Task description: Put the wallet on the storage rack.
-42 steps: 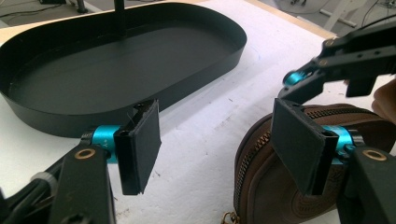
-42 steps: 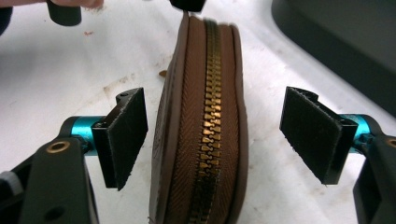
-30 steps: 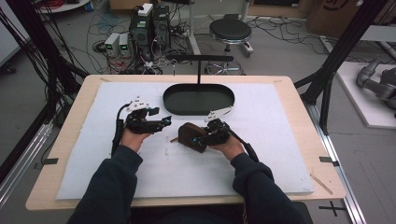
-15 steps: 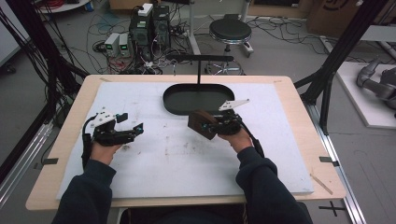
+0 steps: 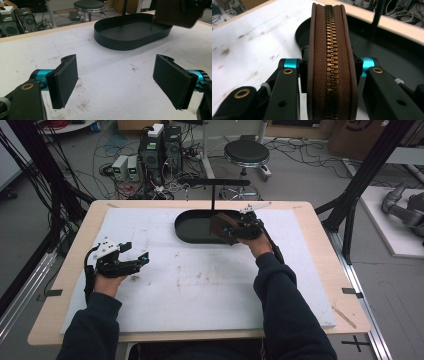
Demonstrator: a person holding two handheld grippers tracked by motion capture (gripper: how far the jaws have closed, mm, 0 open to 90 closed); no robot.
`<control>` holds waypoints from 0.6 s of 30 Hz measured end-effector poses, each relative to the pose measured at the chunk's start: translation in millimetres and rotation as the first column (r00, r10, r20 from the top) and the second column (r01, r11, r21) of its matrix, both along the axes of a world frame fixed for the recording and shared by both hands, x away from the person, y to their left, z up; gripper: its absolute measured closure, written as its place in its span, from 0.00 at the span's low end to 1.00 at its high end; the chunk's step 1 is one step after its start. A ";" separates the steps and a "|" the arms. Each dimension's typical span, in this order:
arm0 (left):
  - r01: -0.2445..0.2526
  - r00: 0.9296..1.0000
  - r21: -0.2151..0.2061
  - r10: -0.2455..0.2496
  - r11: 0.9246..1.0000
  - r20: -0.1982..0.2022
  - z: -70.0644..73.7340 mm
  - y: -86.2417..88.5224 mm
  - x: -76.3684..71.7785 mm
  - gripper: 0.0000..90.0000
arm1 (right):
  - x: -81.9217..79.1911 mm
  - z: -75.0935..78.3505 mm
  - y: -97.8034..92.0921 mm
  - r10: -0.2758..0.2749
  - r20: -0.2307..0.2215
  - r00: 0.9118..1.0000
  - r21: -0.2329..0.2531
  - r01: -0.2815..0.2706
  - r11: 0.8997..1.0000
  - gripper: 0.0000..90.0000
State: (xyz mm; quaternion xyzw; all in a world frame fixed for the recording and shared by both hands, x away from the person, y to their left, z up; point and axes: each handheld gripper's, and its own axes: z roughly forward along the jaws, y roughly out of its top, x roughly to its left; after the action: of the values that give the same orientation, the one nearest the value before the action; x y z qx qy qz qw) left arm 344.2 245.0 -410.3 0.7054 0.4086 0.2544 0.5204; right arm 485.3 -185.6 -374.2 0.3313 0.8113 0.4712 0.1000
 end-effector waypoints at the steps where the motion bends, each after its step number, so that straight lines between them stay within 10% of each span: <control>1: 0.000 1.000 0.000 0.000 1.000 0.000 0.0 0.0 0.0 0.22 | 0.0 0.0 0.0 0.000 0.000 1.000 0.000 0.000 1.000 0.71; 7: -0.003 1.000 0.003 0.003 1.000 0.002 -0.9 0.2 0.5 0.22 | 37.7 -9.8 13.3 -0.072 -0.044 0.996 -0.005 0.072 0.997 0.71; 18: -0.006 1.000 0.004 0.006 1.000 -0.001 -3.0 2.2 1.2 0.23 | 53.4 -44.0 23.1 -0.208 -0.149 0.967 0.056 0.218 0.974 0.65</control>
State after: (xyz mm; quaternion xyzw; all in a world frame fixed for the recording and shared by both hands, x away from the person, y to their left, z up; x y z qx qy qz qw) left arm 345.4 247.2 -413.3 0.7052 0.4107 0.2563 0.5180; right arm 538.7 -162.5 -418.2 0.4525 0.7587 0.4617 0.0801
